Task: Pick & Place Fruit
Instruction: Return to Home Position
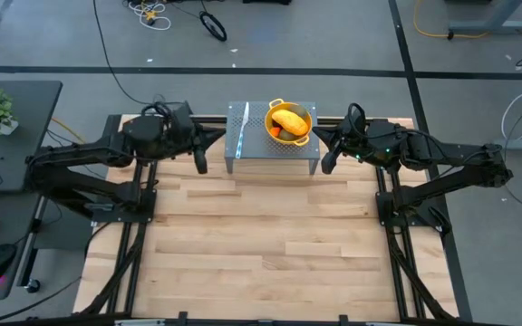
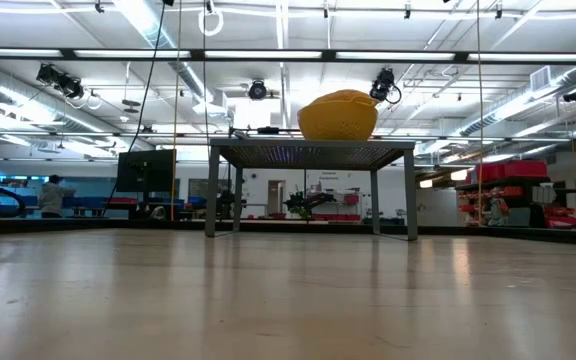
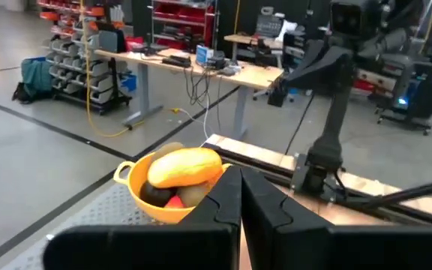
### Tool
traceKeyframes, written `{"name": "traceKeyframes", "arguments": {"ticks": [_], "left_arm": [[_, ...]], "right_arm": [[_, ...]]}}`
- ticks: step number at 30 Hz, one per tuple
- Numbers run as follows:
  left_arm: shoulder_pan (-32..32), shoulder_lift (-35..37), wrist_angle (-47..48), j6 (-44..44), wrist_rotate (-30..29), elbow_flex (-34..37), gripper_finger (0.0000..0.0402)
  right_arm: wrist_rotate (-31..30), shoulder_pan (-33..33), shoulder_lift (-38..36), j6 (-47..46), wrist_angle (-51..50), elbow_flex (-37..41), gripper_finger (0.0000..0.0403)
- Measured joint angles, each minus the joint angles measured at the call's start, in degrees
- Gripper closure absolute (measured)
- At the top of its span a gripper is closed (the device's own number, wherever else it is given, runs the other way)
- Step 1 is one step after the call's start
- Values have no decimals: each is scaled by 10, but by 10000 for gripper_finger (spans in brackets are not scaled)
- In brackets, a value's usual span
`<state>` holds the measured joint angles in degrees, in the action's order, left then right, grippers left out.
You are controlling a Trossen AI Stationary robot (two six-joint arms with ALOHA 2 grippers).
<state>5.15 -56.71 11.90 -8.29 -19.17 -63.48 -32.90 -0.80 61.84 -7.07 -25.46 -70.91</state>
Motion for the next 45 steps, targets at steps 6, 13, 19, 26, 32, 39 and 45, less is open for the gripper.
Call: {"name": "traceKeyframes", "arguments": {"ticks": [6, 13, 19, 26, 32, 39, 45], "left_arm": [[-28, -5, 34, 27, -6, 0, 394], [-48, -6, 49, 25, -35, 0, 398], [-59, -6, 54, 56, -35, 0, 398], [-59, -6, 54, 77, -18, 0, 398], [-59, -6, 61, 96, -15, 0, 399], [-68, -3, 38, 93, 16, 48, 399], [-95, 17, -85, 82, 30, 160, 399]], "right_arm": [[0, 0, 0, 0, 0, 0, 398], [1, 0, 0, 0, 0, 0, 398], [1, 0, 0, 0, 0, 0, 398], [1, 0, 0, 0, 0, 0, 398], [1, 0, 0, 0, 0, 0, 398], [1, 0, 0, 0, 0, 0, 398], [1, 0, 0, 0, 0, 0, 398]]}}
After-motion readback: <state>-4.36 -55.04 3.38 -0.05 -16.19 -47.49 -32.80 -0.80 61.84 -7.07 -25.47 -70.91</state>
